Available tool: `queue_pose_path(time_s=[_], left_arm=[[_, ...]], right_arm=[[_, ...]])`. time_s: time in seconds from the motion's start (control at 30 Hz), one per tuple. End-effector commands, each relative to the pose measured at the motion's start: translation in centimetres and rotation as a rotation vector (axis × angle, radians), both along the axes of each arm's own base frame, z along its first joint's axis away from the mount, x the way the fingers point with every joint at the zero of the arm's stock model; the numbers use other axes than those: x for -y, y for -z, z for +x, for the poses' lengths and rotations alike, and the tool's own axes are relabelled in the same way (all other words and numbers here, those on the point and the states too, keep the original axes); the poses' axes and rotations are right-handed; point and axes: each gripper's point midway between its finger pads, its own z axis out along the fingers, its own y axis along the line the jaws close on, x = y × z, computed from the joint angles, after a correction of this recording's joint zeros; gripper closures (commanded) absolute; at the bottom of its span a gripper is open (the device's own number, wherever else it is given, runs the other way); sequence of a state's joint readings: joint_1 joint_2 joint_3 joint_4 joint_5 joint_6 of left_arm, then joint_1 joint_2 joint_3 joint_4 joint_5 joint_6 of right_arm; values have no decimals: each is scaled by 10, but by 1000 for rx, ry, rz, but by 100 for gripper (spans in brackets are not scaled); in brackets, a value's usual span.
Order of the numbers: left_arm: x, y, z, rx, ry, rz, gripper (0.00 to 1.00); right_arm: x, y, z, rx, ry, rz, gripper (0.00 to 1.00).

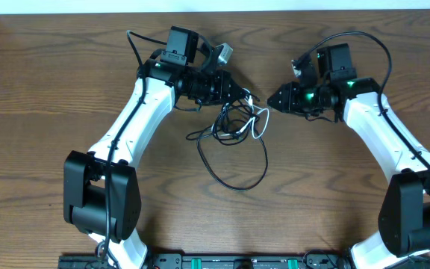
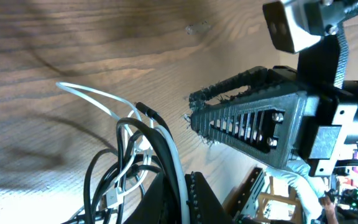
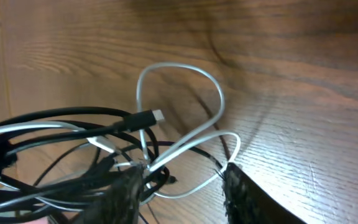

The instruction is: Untangle cables

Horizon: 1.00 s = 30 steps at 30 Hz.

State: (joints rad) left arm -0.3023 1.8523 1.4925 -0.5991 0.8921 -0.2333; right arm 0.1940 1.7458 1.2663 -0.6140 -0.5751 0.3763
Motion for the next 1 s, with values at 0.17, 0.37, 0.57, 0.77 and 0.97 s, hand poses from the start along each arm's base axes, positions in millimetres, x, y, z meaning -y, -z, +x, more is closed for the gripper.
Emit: queue_pose_path(time_s=[0.17,0.37,0.57,0.77,0.97], left_arm=[[0,-14,1,84,40,-8,92],[0,-13,0,79,40,-4,93],[0,-13,-1,75,40,-2,93],[-2,-11,-1,68,34,12,92],[-3,-10,-1,66,31,17,92]], right_arm=[[5,19,-8,-180,213,-30,50],[3,15,2,-246,376,34,50],[12,30,-6,-361,567,-2,67],[-1,46,-13,-419,587,1,69],[-13,67,-10,-433,560,-6,70]])
